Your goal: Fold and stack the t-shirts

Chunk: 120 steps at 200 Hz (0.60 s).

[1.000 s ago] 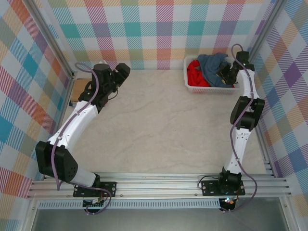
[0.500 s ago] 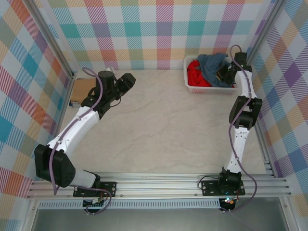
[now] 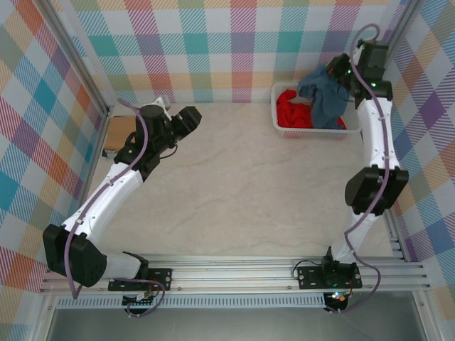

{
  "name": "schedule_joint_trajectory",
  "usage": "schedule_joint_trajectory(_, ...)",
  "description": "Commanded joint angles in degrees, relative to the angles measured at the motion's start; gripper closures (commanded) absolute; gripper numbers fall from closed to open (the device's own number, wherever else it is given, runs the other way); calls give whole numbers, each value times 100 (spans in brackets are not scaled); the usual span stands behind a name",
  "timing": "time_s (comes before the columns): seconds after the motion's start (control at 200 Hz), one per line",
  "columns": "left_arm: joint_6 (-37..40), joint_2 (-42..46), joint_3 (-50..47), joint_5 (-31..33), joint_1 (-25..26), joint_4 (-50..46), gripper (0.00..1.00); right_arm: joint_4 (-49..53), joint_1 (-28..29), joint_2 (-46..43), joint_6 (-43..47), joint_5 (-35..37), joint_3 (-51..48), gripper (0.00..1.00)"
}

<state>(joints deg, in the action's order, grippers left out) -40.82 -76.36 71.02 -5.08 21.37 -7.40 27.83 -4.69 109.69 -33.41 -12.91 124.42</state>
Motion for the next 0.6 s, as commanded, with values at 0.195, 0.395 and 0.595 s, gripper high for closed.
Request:
schedule_joint_trajectory(0.195, 371, 87, 199, 417, 52, -543, 31, -466, 862, -1106, -72, -1138, 548, 100)
schedule_joint_trajectory(0.395, 639, 306, 432, 1062, 52, -1492, 30, -615, 2219, -1472, -246, -1418, 124, 100)
schedule_joint_trajectory(0.595, 396, 617, 601, 2084, 43, -2629, 30, -883, 3139, -1797, -415, -1068, -1500, 100)
